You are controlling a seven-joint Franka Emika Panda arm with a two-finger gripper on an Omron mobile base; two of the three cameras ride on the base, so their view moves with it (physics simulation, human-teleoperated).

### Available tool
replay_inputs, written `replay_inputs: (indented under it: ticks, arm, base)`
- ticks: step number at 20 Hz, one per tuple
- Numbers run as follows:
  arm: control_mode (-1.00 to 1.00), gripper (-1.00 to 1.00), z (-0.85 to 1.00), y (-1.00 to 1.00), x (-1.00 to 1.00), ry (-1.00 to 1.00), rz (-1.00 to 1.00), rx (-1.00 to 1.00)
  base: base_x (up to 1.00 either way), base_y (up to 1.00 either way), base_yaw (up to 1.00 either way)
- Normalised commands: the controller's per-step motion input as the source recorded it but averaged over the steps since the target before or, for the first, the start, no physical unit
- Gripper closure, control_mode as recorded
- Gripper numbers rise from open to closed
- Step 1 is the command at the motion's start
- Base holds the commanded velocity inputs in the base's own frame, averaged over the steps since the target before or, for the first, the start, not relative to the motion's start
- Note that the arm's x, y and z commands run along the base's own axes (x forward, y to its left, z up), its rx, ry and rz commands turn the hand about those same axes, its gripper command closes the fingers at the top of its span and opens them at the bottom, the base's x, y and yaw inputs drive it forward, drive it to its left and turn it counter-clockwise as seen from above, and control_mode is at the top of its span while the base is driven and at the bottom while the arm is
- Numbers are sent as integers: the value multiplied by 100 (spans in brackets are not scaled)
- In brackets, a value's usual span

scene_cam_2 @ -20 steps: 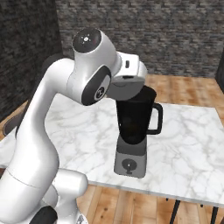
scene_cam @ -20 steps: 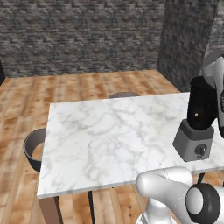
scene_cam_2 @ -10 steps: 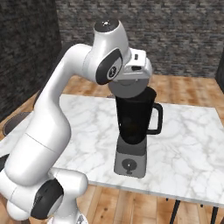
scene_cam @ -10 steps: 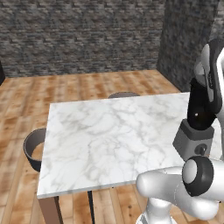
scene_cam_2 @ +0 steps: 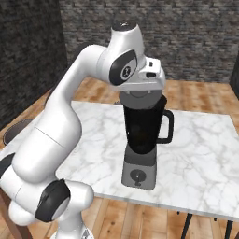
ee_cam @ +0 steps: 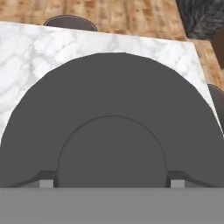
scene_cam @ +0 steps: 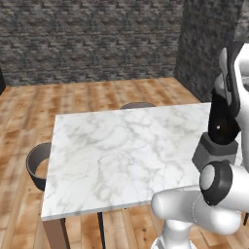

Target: Grab the garlic and lemon from the fridge, place them in the blender, close the lid, and turn on the blender to create a marinade.

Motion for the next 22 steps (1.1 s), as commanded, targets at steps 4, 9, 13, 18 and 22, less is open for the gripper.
replay_inputs:
  ticks: [4,9,13,18,22]
  arm:
    - [-100,100,0,-4,13,32,0,2]
    - [-100,100,-2,-5,0,35,0,2]
    - [-100,100,-42,-18,-26,5,2,9]
    - [-100,100,-58,-11,-36,-2,7,16]
    - [-100,-100,-46,0,-3,0,2,6]
  base:
    - [0,0,0]
    - [0,0,0]
    - [0,0,0]
    - [0,0,0]
    - [0,0,0]
